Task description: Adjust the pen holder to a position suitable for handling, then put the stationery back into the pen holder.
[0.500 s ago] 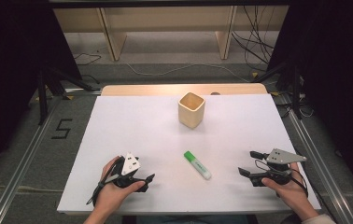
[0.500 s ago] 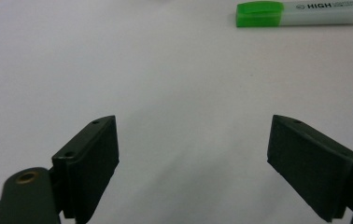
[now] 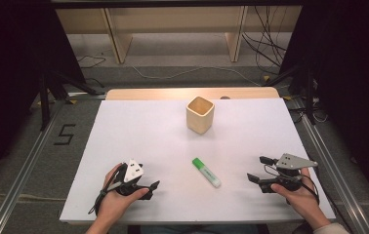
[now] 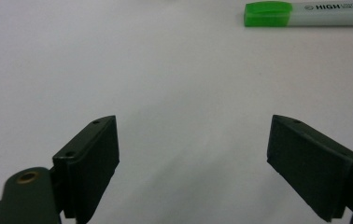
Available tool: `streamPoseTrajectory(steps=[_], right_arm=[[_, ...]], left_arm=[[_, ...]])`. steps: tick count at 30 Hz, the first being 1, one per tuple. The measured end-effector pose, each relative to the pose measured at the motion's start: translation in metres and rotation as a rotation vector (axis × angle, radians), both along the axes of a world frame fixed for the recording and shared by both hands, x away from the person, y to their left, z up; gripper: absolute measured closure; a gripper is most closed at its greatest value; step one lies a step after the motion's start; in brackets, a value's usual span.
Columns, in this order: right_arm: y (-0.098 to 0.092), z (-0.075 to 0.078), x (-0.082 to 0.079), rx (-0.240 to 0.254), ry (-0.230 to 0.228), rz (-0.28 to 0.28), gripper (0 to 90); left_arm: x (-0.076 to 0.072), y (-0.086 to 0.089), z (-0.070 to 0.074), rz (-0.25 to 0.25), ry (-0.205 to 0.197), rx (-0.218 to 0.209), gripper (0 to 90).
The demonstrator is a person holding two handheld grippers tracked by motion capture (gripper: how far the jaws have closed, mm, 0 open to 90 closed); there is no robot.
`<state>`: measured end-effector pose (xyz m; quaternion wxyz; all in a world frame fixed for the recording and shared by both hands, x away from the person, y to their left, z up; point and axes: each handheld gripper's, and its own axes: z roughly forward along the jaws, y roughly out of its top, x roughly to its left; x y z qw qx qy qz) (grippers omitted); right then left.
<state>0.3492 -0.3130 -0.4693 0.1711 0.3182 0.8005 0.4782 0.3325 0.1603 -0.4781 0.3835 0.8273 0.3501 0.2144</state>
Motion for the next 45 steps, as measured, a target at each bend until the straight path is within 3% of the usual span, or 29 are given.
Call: streamPoseTrajectory(steps=[31,43,45], right_arm=[[0.0015,0.0011,0.0009,0.009,-0.006,0.000,17.0],[0.0020,0.0031,-0.0005,-0.004,-0.002,-0.014,16.6],[0.0084,0.0065,0.0016,-0.031,0.005,-0.008,17.2]], left_arm=[[0.0005,-0.0011,-0.0002,0.005,-0.008,0.004,17.7],[0.0010,-0.0060,-0.0005,-0.012,-0.011,0.003,18.8],[0.0011,-0.0065,-0.0003,-0.012,-0.012,0.002,19.0]])
